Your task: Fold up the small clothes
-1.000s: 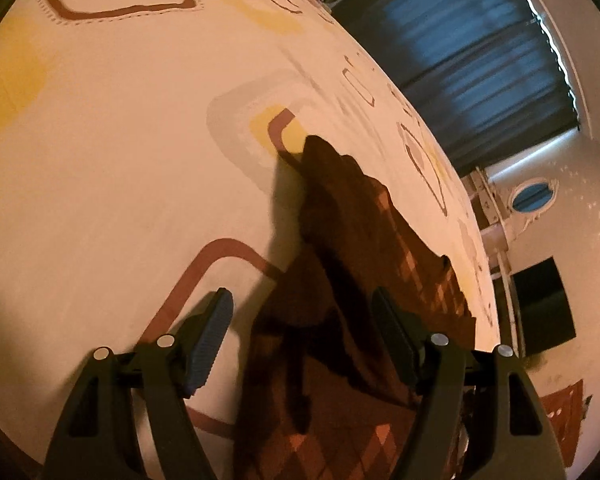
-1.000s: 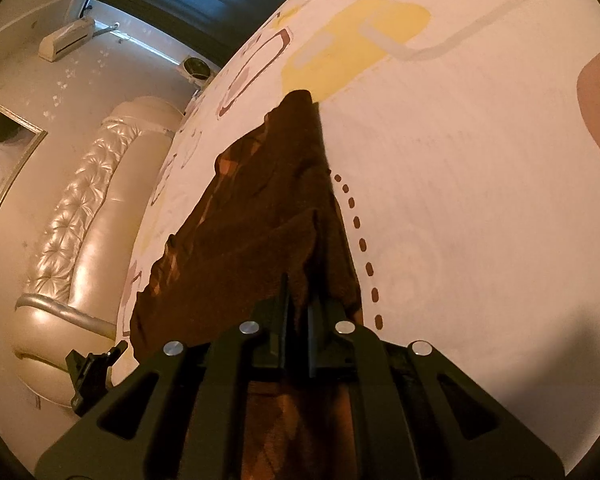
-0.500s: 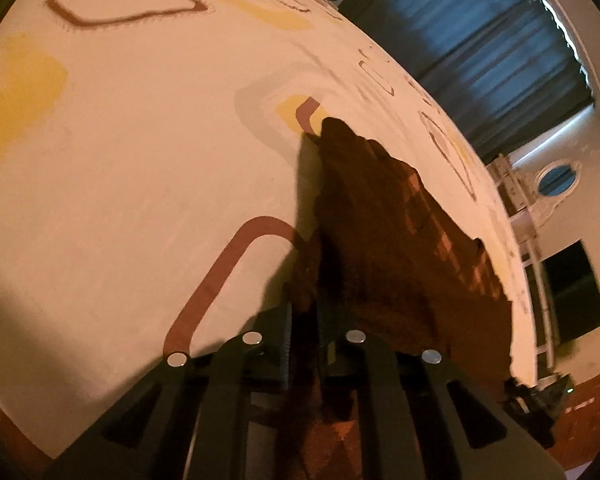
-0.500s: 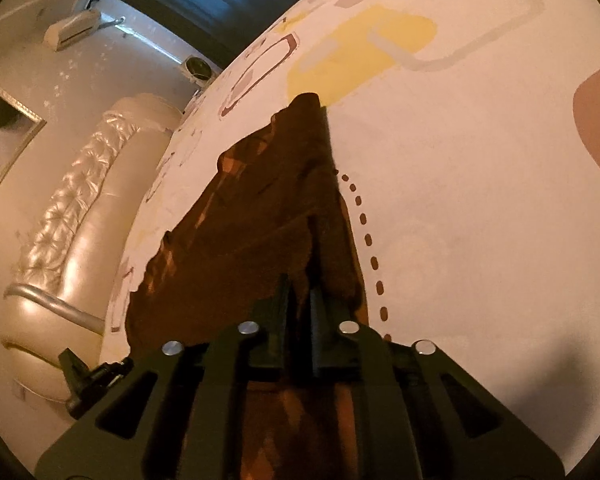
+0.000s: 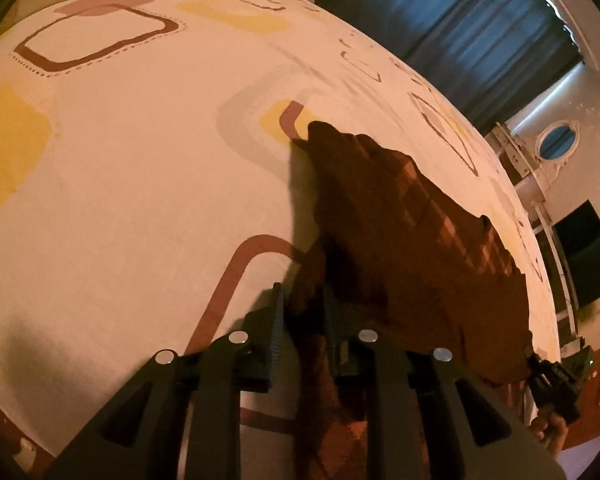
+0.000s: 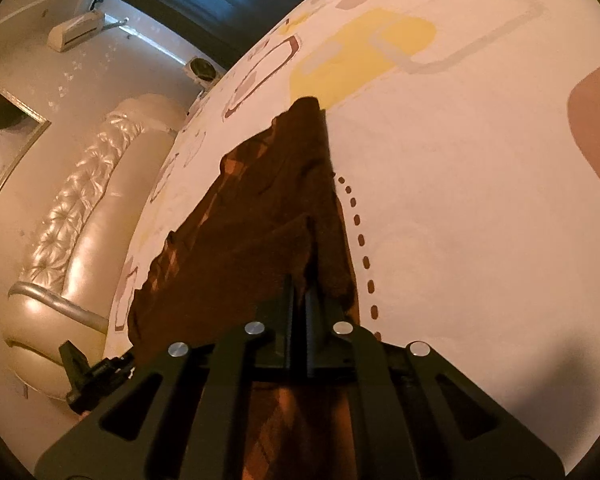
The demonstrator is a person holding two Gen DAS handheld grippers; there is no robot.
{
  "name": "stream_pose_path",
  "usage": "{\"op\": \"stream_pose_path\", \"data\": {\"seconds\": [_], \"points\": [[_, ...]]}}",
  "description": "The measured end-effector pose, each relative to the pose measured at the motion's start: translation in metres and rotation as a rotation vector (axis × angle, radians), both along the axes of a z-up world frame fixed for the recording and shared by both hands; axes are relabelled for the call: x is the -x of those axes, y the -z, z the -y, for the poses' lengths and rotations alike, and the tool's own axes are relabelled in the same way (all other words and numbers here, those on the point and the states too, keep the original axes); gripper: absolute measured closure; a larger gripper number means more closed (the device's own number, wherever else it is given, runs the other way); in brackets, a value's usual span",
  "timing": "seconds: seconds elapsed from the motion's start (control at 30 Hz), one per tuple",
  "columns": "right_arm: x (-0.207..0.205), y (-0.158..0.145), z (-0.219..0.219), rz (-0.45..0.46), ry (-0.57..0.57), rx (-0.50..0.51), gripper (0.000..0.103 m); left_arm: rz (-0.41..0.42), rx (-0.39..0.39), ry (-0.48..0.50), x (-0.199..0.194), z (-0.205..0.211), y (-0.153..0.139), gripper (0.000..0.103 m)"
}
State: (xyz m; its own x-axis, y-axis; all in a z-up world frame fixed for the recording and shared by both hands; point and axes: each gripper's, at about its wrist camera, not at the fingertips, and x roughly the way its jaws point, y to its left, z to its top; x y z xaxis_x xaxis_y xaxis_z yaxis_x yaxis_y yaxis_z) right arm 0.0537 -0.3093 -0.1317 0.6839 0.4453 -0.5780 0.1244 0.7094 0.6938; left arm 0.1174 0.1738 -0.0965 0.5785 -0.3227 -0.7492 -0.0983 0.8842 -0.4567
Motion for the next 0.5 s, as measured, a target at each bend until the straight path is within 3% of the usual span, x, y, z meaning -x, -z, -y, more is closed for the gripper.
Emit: {"op": "stream_pose_path", "data": {"seconds": [0.17,0.33,0.5], "points": [[0.001,0.005,0.005,-0.011,0.006,-0.046,0.099,0.005,0.055,0.01,0.0,-0.004,0.001,0.068],[0.004,0.001,0.008,-0.013,0.005,-0.053,0.097,0.016,0.11,0.054,0.007,-0.003,-0.002,0.048],[0.0,-0.001,0.017,-0.007,0.001,-0.088,0.091,0.023,0.131,0.055,0.0,-0.007,-0.006,0.042]]}}
